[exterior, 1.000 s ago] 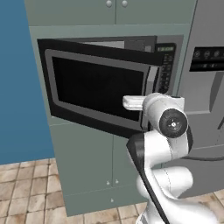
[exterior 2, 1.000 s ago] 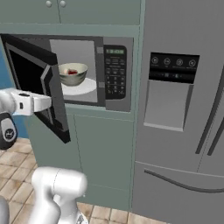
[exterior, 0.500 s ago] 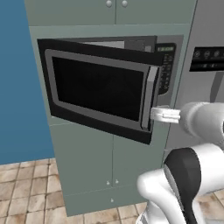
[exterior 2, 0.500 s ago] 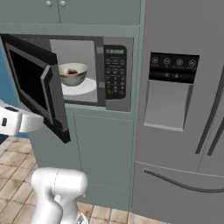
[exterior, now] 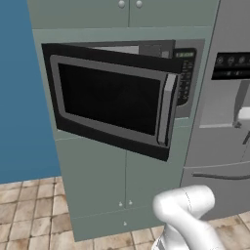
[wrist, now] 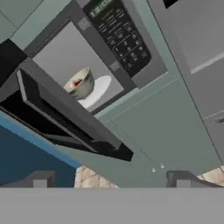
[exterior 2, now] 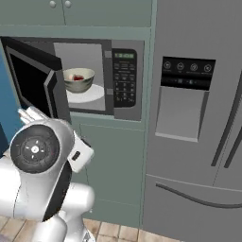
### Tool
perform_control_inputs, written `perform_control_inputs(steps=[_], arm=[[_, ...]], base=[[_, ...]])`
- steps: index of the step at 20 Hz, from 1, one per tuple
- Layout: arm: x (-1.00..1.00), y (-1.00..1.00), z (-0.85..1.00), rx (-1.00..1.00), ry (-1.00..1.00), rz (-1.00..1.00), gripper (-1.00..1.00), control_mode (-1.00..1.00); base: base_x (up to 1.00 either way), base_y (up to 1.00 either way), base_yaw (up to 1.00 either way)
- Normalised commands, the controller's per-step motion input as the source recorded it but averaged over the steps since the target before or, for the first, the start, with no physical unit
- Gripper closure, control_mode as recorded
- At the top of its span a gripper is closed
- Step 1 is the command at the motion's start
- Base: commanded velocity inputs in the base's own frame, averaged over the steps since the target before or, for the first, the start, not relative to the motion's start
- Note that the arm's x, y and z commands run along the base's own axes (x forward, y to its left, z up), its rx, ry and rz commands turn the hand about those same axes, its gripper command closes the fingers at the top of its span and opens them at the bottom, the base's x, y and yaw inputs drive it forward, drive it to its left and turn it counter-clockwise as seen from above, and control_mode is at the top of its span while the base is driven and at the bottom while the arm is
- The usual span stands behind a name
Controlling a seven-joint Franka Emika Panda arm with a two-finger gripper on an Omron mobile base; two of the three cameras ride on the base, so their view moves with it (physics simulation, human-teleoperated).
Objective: The microwave is finished heating the steak and sweet potato. Take the bowl containing the food and place it on the dining counter.
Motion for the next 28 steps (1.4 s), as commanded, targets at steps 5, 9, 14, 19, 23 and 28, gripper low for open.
perform_control_inputs(steps=[5,9,14,19,23,28], arm=[[1.0,-0.57,0.0,0.46,0.38,0.09,-1.0,-1.0],[0.97,-0.08,-0.36,0.2,0.24,0.11,-1.0,-1.0],[1.0,0.09,-0.37,0.11,0.14,0.02,-1.0,-1.0],[0.99,0.13,-0.1,0.17,0.21,0.06,-1.0,-1.0],[0.92,0.5,-0.15,0.09,0.14,0.07,-1.0,-1.0],[0.93,0.59,-0.08,0.05,0.09,0.04,-1.0,-1.0]], base=[[0.0,0.0,0.0],[0.0,0.0,0.0],[0.0,0.0,0.0],[0.0,0.0,0.0],[0.0,0.0,0.0],[0.0,0.0,0.0]])
